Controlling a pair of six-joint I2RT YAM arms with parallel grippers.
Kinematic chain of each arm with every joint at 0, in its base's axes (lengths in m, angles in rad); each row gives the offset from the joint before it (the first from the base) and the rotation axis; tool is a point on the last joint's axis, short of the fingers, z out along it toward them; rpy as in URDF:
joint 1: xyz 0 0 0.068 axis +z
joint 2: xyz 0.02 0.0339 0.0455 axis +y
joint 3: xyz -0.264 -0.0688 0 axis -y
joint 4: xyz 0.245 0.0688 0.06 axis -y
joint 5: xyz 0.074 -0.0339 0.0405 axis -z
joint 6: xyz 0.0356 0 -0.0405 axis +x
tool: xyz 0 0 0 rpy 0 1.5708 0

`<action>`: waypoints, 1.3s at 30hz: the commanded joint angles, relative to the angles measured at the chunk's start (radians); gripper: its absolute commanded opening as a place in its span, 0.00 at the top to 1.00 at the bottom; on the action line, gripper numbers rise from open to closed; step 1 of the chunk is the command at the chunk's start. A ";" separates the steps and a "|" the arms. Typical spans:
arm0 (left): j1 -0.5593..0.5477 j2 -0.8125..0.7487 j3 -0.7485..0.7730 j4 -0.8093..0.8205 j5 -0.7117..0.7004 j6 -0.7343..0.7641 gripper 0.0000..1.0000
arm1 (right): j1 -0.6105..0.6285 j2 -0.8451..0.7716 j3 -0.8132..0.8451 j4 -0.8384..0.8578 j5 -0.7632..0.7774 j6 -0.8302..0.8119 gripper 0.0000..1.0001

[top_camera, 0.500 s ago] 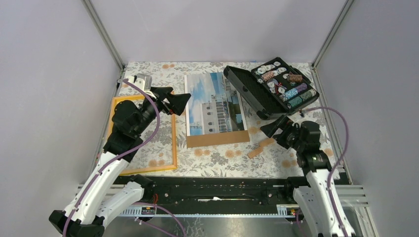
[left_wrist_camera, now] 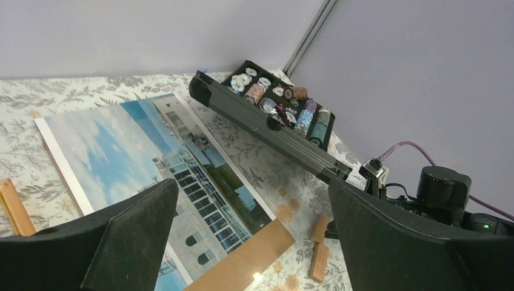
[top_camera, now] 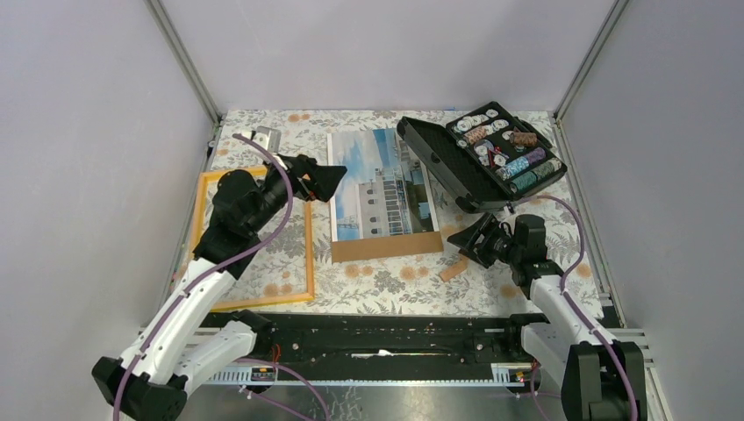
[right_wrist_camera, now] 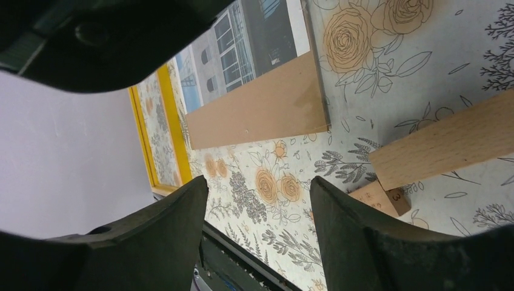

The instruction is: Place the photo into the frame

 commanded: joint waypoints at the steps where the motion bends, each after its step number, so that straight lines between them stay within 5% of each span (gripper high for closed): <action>1: -0.004 0.055 0.006 0.038 0.038 -0.041 0.01 | 0.016 0.024 -0.032 0.172 0.021 0.047 0.31; 11: -0.008 0.296 0.072 -0.181 0.015 -0.107 0.01 | 0.015 0.193 -0.078 0.339 0.081 0.066 0.46; 17: 0.015 0.380 0.001 -0.197 -0.049 -0.266 0.01 | 0.015 0.242 -0.109 0.403 0.169 0.135 0.44; 39: 0.092 0.545 -0.279 0.056 0.184 -0.439 0.01 | 0.032 0.411 -0.057 0.466 0.085 0.170 0.50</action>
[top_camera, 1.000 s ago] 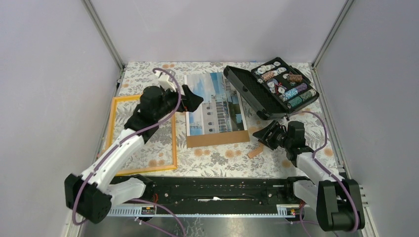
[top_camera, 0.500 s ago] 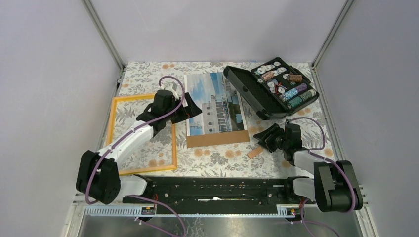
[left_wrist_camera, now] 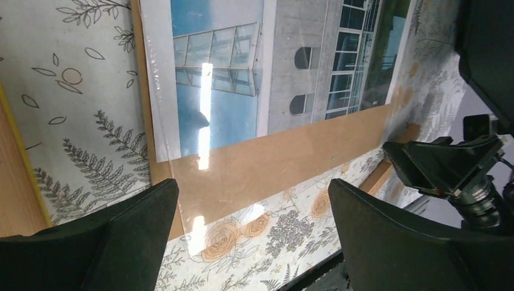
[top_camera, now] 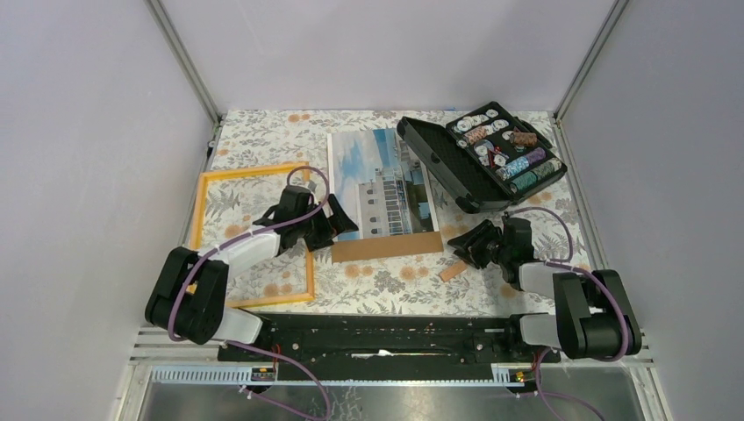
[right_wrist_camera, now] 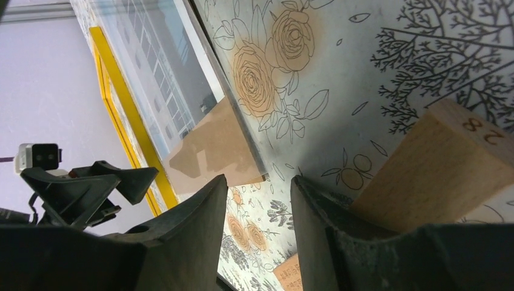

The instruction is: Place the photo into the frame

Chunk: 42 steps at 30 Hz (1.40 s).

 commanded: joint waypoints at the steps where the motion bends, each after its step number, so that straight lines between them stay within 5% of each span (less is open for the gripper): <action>1: 0.024 0.023 -0.033 0.147 0.088 -0.075 0.01 | 0.016 0.029 0.030 0.064 -0.032 0.007 0.50; 10: 0.044 0.048 -0.076 0.172 0.112 -0.120 0.01 | 0.018 0.078 0.029 0.105 -0.091 0.030 0.50; 30: 0.074 0.075 -0.104 0.194 0.127 -0.153 0.01 | 0.019 0.143 -0.098 0.579 -0.028 0.286 0.58; 33: 0.076 0.082 -0.104 0.201 0.135 -0.157 0.01 | 0.018 0.133 -0.091 0.541 -0.007 0.256 0.58; 37: 0.076 0.074 -0.109 0.200 0.127 -0.158 0.01 | 0.017 0.045 -0.009 0.165 0.102 0.086 0.52; 42: 0.077 0.081 -0.107 0.201 0.133 -0.162 0.01 | 0.019 0.031 0.027 0.089 0.124 0.022 0.45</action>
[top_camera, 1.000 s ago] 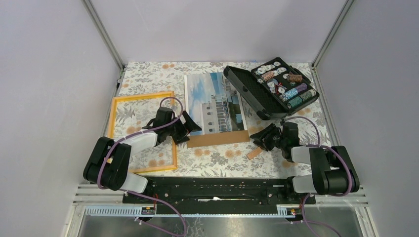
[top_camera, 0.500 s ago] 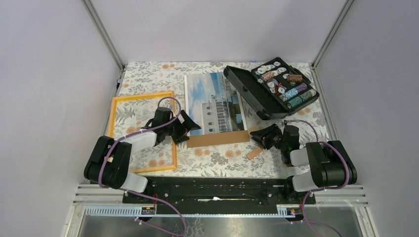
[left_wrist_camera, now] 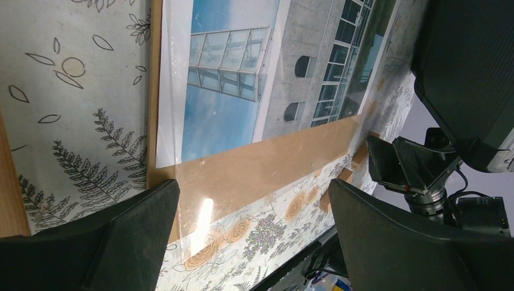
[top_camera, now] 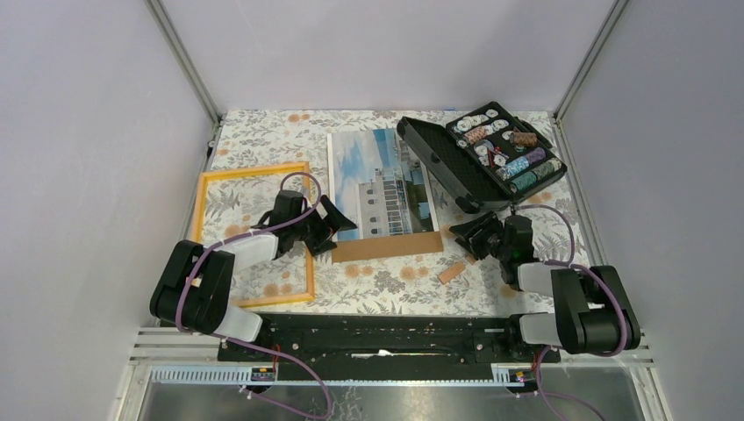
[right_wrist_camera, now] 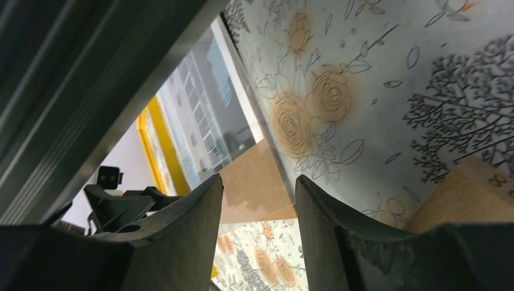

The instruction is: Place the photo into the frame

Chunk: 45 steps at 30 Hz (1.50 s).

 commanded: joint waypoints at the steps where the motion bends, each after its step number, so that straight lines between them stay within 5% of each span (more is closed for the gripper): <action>1: 0.007 0.018 -0.020 0.021 0.010 -0.004 0.01 | 0.008 0.002 0.048 -0.116 0.053 -0.098 0.44; 20: 0.007 0.042 -0.028 0.036 0.019 -0.016 0.01 | 0.035 0.229 -0.064 0.414 -0.144 0.149 0.44; 45: 0.006 0.084 -0.032 0.064 0.064 -0.035 0.01 | 0.114 -0.069 -0.036 0.122 0.009 0.116 0.51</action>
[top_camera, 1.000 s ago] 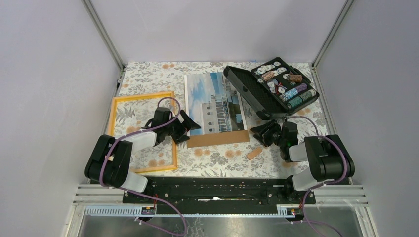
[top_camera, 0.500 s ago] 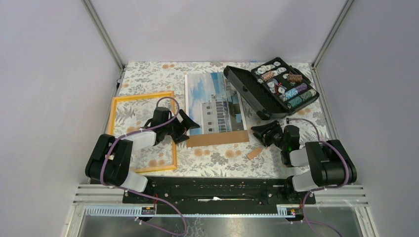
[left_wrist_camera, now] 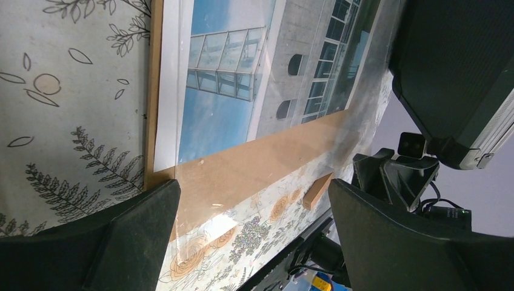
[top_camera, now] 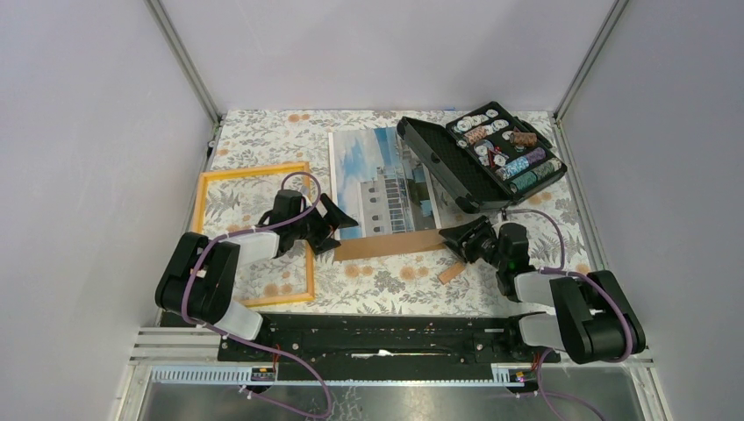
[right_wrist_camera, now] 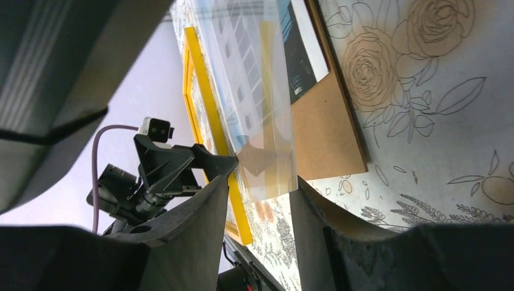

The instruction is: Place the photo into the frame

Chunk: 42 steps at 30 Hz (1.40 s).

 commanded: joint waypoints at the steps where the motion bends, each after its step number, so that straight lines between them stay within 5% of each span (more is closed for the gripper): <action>1: -0.008 0.024 -0.026 -0.031 -0.007 0.015 0.01 | 0.034 -0.028 0.032 -0.049 0.092 -0.027 0.52; 17: -0.009 0.014 -0.023 -0.026 0.005 0.022 0.02 | 0.202 0.213 -0.021 0.394 0.402 0.102 0.72; 21: -0.011 0.013 -0.011 -0.013 0.046 0.032 0.04 | 0.221 0.274 -0.055 0.530 0.452 0.127 0.97; 24: -0.011 -0.004 0.034 -0.047 0.085 0.090 0.05 | 0.221 0.284 -0.099 0.624 0.455 0.152 1.00; 31: -0.011 -0.230 0.088 -0.083 0.024 0.202 0.02 | 0.224 0.168 -0.128 0.481 0.454 0.240 1.00; 42: -0.011 -0.619 0.159 -0.390 -0.208 0.294 0.01 | 0.255 -0.113 -0.078 0.127 0.462 0.324 1.00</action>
